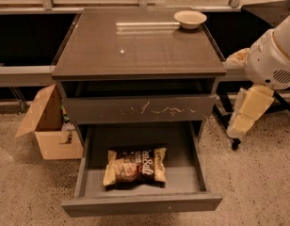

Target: Pick brown chip bag from middle drawer and place on counter

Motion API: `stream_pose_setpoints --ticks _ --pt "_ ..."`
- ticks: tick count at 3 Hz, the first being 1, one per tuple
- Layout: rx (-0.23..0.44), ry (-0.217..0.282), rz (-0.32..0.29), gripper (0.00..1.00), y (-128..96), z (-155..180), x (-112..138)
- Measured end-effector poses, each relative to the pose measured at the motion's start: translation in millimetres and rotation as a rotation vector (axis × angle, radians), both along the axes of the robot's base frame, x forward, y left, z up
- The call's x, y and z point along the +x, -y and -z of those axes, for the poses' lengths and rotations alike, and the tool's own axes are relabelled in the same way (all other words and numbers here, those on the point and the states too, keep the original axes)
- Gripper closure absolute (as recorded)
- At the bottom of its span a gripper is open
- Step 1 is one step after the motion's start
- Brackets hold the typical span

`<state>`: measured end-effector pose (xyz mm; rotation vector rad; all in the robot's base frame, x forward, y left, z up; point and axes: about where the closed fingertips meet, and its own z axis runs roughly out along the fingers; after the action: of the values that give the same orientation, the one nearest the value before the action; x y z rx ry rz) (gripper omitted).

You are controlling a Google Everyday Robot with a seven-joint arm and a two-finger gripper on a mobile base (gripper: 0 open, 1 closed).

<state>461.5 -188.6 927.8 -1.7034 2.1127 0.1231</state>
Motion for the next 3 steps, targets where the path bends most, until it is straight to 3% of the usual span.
stream_pose_setpoints --ticks 1,2,3 --pt "0.11 -0.018 -0.029 0.0 -20 27 8" --pt "0.111 -0.018 -0.031 0.0 -21 27 9" --pt "0.137 -0.002 -0.063 0.0 -27 50 17"
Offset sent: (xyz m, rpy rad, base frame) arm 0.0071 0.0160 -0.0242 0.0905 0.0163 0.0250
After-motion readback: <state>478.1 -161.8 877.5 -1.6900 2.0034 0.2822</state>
